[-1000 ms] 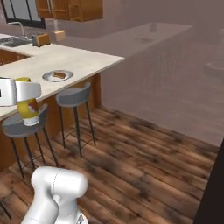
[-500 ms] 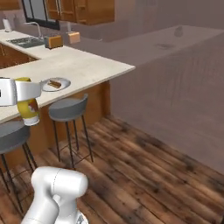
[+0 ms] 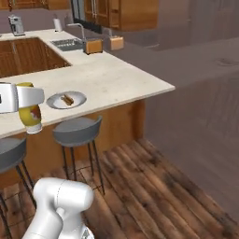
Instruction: Move the hot dog bun to the plate on the dining table and place the condiment next to that plate. Then navigate to the fridge and take the sausage and place it on the plate as well.
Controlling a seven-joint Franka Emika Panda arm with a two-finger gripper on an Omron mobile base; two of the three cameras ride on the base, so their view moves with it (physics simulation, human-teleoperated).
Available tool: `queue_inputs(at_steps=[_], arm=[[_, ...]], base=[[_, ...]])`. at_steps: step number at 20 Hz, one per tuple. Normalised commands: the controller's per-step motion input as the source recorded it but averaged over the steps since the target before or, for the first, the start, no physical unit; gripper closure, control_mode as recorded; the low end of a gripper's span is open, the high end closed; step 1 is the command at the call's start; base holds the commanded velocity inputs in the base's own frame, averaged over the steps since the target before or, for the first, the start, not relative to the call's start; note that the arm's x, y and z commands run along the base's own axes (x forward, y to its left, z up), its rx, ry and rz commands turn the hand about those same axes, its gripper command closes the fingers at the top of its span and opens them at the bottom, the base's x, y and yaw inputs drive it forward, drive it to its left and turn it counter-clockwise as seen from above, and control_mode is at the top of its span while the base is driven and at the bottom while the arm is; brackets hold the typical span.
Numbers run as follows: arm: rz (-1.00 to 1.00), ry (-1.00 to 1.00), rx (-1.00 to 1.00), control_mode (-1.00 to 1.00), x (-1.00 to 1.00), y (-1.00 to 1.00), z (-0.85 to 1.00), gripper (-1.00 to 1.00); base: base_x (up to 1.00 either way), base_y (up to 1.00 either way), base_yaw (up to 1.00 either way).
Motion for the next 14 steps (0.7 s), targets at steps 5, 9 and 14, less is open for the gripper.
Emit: queue_inputs(at_steps=[5, 9, 14], arm=[[0.0, 0.0, 0.0, 1.0, 0.0, 0.0, 0.0, 1.0], [0.0, 0.0, 0.0, 1.0, 0.0, 0.0, 0.0, 1.0], [0.0, 0.0, 0.0, 1.0, 0.0, 0.0, 0.0, 1.0]], base=[[1.0, -0.23, 0.56], [0.89, -0.33, 0.57], [0.78, -0.38, 0.57]])
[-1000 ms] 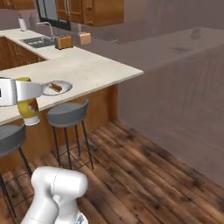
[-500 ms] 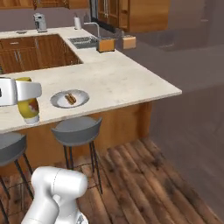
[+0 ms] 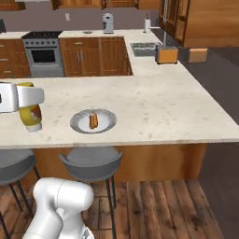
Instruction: Move the hot dog bun to the plate on the dining table and place the condiment next to that plate. Then navigate to the fridge and take the sausage and place it on the plate as well.
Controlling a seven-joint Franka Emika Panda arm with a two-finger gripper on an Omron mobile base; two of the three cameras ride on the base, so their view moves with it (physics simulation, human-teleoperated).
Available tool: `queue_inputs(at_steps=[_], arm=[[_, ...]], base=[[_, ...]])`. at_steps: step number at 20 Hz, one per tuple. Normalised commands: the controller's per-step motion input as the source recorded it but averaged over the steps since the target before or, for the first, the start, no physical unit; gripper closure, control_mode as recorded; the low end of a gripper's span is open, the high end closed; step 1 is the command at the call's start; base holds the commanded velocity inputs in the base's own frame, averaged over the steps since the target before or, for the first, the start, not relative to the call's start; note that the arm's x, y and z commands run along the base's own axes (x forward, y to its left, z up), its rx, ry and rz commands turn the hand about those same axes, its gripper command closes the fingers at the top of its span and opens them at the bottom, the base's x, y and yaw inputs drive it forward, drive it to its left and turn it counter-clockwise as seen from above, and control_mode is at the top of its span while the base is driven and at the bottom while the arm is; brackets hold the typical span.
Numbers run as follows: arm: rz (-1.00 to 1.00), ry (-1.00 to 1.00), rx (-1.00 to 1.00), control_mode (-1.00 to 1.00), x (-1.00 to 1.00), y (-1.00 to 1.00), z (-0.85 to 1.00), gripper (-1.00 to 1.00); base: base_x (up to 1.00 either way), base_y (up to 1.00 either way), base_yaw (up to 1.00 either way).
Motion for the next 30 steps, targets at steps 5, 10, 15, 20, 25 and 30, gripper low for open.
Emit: queue_inputs(at_steps=[5, 10, 15, 20, 25, 30], arm=[[0.0, 0.0, 0.0, 1.0, 0.0, 0.0, 0.0, 1.0], [0.0, 0.0, 0.0, 1.0, 0.0, 0.0, 0.0, 1.0], [0.17, 0.06, 0.18, -1.0, 0.62, -0.9, 0.0, 1.0], [0.29, 0.0, 0.19, -1.0, 0.65, -0.97, -0.19, 1.0], [0.32, 0.0, 0.08, -1.0, 0.82, -0.6, -0.64, 1.0], [0.31, 0.0, 0.0, -1.0, 0.91, -0.24, -0.82, 1.0]], base=[[0.61, -0.51, 0.52], [0.61, -0.59, 0.27], [0.0, 0.0, 0.0], [0.0, 0.0, 0.0], [0.0, 0.0, 0.0], [0.0, 0.0, 0.0]])
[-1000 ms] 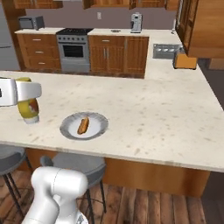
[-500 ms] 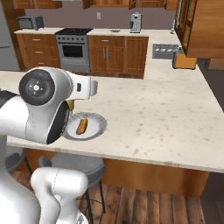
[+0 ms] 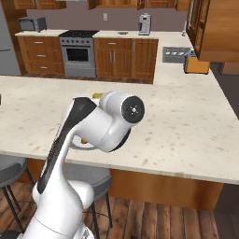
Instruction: Move the hot dog bun to the plate on the dining table and place the condiment next to that plate. Then navigate to the fridge and take the sausage and place it on the plate as well.
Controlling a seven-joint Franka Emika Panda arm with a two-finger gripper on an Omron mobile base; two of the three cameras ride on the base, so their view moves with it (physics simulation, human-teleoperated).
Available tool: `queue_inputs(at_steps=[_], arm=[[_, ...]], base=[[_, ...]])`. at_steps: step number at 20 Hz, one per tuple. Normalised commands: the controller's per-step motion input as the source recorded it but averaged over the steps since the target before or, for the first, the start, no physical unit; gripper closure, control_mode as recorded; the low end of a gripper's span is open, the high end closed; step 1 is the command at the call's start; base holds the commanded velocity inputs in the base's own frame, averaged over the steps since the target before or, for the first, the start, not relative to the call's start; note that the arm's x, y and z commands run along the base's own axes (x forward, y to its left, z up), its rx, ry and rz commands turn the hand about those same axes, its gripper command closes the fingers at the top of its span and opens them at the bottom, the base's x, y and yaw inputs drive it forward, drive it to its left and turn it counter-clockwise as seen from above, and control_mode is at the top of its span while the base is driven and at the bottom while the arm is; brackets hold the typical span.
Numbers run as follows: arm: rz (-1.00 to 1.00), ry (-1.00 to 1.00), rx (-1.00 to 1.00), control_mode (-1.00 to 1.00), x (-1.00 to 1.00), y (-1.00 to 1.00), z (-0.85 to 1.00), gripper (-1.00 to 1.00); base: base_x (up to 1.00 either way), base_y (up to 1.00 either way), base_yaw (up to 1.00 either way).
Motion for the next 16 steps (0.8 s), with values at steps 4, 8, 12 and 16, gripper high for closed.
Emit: queue_inputs(at_steps=[4, 8, 12, 16], arm=[[0.3, 0.0, 0.0, -1.0, 0.99, -0.04, -0.56, 1.0], [0.26, 0.0, 0.0, -1.0, 0.89, 0.0, -0.45, 1.0], [0.24, 0.0, 0.0, -1.0, 0.75, -0.02, -0.49, 1.0], [0.21, -0.04, 0.0, -1.0, 0.44, -0.03, -0.49, 1.0]], base=[[0.0, 0.0, 0.0], [0.0, 0.0, 0.0], [0.0, 0.0, 0.0], [0.0, 0.0, 0.0]])
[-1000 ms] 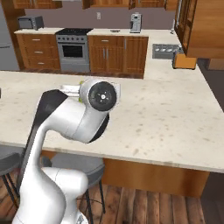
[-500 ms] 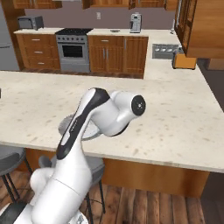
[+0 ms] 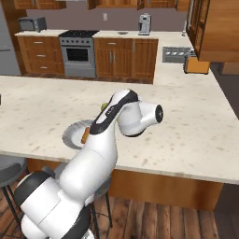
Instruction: Move the hot dog bun to the plate on the dining table and place the condiment next to that plate. Then navigate to the fridge and take the sausage and place it on the plate as well.
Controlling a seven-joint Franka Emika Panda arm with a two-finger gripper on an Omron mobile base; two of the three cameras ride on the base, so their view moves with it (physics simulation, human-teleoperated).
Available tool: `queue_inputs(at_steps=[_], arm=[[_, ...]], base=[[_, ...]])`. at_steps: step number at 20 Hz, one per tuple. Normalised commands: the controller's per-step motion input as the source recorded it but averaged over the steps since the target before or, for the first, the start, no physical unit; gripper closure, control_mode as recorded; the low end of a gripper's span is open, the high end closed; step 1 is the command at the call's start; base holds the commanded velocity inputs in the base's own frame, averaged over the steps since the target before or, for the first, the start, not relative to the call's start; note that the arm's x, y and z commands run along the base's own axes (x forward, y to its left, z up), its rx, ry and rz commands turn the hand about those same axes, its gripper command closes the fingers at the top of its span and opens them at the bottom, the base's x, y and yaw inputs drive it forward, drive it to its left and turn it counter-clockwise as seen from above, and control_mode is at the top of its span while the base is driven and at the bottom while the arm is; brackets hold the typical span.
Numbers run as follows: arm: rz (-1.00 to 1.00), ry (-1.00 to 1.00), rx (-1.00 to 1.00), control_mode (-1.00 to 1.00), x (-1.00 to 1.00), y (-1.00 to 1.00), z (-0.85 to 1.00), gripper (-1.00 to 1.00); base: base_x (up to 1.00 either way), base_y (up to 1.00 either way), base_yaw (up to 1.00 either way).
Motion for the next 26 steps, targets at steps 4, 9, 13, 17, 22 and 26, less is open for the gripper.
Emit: queue_inputs(at_steps=[4, 9, 13, 17, 22, 26], arm=[[0.2, -0.12, 0.0, -1.0, 0.28, 0.0, -0.45, 1.0], [0.17, -0.15, 0.0, -1.0, 0.23, 0.0, -0.35, 1.0], [0.09, -0.12, 0.0, -1.0, 0.2, 0.0, -0.34, 1.0], [0.03, -0.06, -0.06, -1.0, 0.17, 0.0, -0.36, 1.0], [0.02, -0.03, -0.06, -1.0, 0.13, 0.0, -0.34, 1.0], [0.01, 0.0, -0.01, -1.0, 0.28, 0.0, -0.25, 1.0]], base=[[0.0, 0.0, 0.0], [0.0, 0.0, 0.0], [0.0, 0.0, 0.0], [0.0, 0.0, 0.0], [0.0, 0.0, 0.0], [0.0, 0.0, 0.0]])
